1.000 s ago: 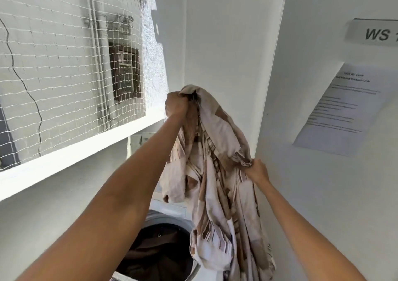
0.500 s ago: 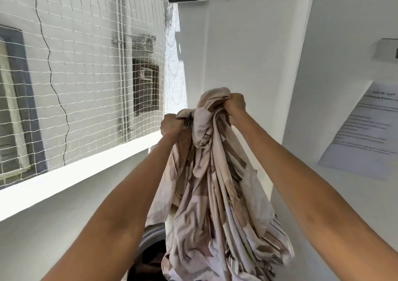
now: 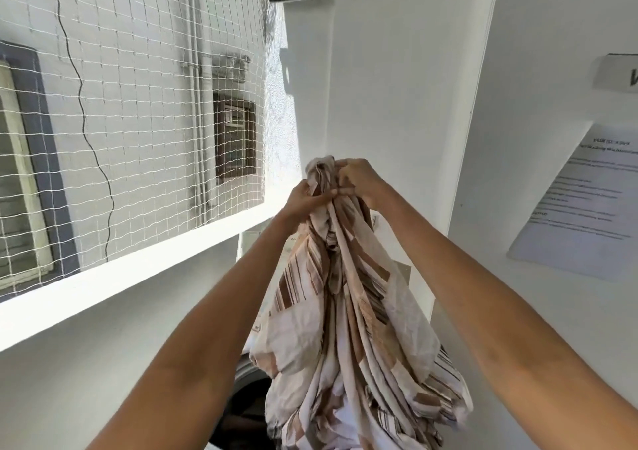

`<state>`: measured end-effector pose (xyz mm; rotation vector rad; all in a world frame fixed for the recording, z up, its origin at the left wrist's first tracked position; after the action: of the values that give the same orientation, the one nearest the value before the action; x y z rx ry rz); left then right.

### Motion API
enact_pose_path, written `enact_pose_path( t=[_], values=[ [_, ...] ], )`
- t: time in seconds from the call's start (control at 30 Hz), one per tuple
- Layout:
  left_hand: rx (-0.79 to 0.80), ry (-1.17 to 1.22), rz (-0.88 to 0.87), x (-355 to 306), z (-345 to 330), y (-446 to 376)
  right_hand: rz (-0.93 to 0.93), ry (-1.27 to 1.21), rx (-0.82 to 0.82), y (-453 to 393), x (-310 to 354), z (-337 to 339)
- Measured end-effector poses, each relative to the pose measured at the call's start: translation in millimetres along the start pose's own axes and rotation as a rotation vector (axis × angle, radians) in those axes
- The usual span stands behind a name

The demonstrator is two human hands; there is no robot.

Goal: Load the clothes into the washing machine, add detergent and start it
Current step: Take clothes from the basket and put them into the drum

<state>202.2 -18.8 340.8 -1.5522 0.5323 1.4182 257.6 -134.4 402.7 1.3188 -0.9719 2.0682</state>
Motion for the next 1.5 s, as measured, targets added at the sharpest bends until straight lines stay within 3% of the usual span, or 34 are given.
enact_pose_path(
  t=[0.1, 0.2, 0.27, 0.33, 0.4, 0.5, 0.63, 0.73, 0.87, 1.0, 1.2, 1.3, 1.5],
  values=[
    [-0.281, -0.024, 0.05, 28.7, -3.4, -2.2, -0.002, 0.075, 0.072, 4.7, -13.3, 0.7],
    [-0.319, 0.012, 0.105, 45.5, -13.8, -2.4, 0.168, 0.434, -0.118, 19.4, -36.4, 19.5],
    [-0.331, 0.068, 0.101, 47.7, -17.3, -3.7, 0.294, 0.606, -0.051, 36.9, -65.5, 18.7],
    [-0.35, 0.103, 0.098, 44.8, -18.3, -4.8, 0.17, 0.624, 0.044, 59.5, -116.1, 16.2],
    [-0.372, 0.127, 0.091, 37.8, -14.7, -3.0, -0.036, 0.498, 0.035, 73.7, -174.5, 18.9],
    [-0.39, 0.122, 0.063, 29.5, -6.0, 0.7, -0.145, 0.365, 0.042, 80.7, -223.0, 21.2],
    [-0.445, 0.122, 0.11, 39.9, 23.3, 5.2, -0.102, 0.521, -0.052, 68.8, -198.2, 24.4],
    [-0.501, -0.039, 0.174, 49.6, 61.4, 7.3, -0.05, 0.573, -0.274, 60.0, -160.6, 18.5],
    [-0.557, -0.106, 0.226, 58.4, 100.5, 10.5, -0.062, 0.281, -0.498, 37.1, -109.0, -2.7],
    [-0.606, -0.124, 0.182, 41.2, 121.2, 9.1, 0.058, -0.018, -0.493, -2.4, -36.7, -36.3],
    [-0.672, -0.12, 0.04, -35.1, 143.3, 4.7, 0.199, -0.268, -0.449, -32.7, 47.7, -79.7],
    [-0.633, -0.122, 0.039, -45.0, 149.5, 2.9, 0.24, -0.278, -0.508, -30.9, 43.8, -87.1],
    [-0.59, -0.116, 0.205, 38.2, 129.0, 22.7, 0.104, -0.176, -0.502, -16.8, -40.1, -94.8]
  ],
)
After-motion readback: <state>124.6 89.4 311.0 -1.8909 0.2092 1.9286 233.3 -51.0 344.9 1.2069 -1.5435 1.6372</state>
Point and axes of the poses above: each hand's wrist, its own y-axis away from the middle knuckle, its own z-axis out of the back of the hand, x = y × z, the point moved 5 cm from there along -y, towards the middle knuckle, and after that the axes turned 1 degree about -x, right-handed, at the moved point
